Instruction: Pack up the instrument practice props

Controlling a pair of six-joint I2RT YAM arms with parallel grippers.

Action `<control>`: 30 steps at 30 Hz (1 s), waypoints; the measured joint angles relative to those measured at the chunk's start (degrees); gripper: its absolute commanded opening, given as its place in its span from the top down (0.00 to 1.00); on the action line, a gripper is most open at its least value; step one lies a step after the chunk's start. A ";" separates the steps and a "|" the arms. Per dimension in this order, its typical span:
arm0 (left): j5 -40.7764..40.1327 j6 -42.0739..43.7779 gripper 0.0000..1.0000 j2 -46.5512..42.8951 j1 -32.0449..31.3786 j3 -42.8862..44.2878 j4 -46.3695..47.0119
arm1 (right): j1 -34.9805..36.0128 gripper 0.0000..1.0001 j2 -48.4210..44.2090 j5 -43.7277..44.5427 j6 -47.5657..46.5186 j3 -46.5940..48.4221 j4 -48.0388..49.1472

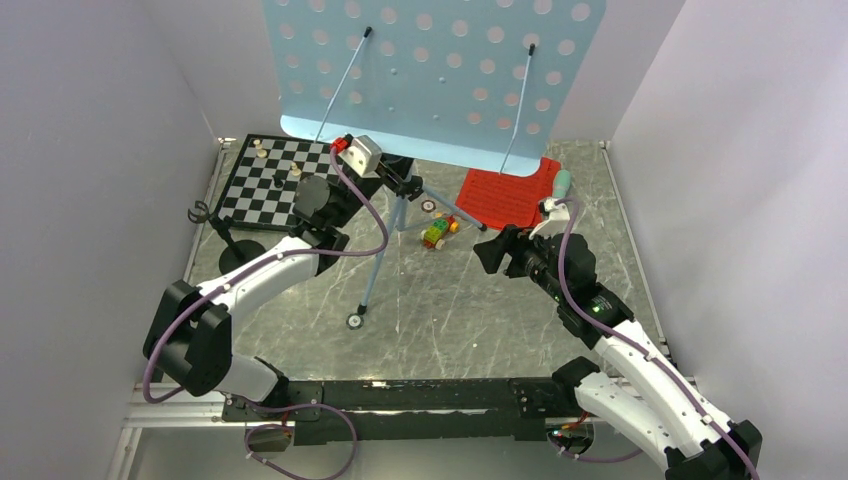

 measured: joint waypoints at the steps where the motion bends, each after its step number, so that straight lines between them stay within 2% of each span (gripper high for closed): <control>1: -0.09 0.09 1.00 -0.02 0.00 -0.04 0.00 | 0.02 0.20 0.00 0.02 0.00 0.00 0.00; 19: -7.80 0.94 1.00 -0.02 1.36 -2.80 3.04 | 0.00 0.19 0.09 1.31 -0.72 0.31 -0.44; 21: -7.98 1.03 0.98 -0.02 1.36 -2.91 3.21 | 0.02 0.19 0.09 1.42 -0.81 0.31 -0.44; 23: -8.02 1.20 0.91 -0.02 1.36 -2.97 3.34 | 0.02 0.19 0.09 1.49 -0.92 0.31 -0.44; 27: -8.02 1.75 0.62 -0.04 1.36 -2.97 3.26 | 0.02 0.19 0.09 1.51 -0.92 0.33 -0.46; 30: -8.26 3.52 0.49 -0.37 1.53 -2.97 2.12 | 0.02 0.19 0.09 1.51 -0.90 0.37 -0.52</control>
